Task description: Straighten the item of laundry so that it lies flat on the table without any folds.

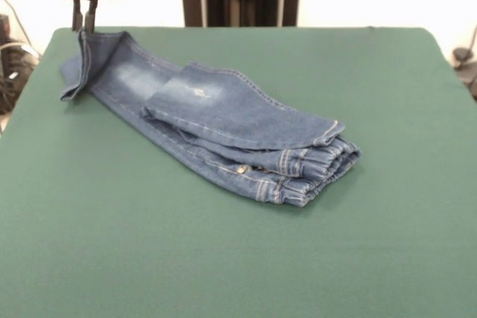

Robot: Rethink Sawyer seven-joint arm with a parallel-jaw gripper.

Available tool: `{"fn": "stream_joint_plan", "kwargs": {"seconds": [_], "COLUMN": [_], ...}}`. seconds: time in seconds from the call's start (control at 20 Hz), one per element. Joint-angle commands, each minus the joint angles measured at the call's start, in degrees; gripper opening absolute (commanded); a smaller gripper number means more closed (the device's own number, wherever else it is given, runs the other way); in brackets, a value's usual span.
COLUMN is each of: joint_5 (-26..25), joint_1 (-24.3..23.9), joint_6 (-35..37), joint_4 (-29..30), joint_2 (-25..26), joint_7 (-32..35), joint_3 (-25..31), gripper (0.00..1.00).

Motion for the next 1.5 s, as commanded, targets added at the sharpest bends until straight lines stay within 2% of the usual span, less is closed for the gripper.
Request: {"fn": "stream_joint_plan", "kwargs": {"seconds": [0.05,0.75,1.25,1.5], "joint_5": [-2.7,-5.3,-7.0,-7.5], "joint_1": [0.2,-2.4,-3.2,-5.6], "joint_6": [2.2,0.0,-2.3,-4.4], "joint_4": [7.0,9.9,9.7,9.3], "joint_2": [1.0,-0.3,1.7,3.4], "joint_7": [-8.6,-8.2,-6.3,-7.2], "joint_3": [-0.2,-1.5,-1.3,-0.2], "gripper": [0.0,0.0,0.0,0.0]}}
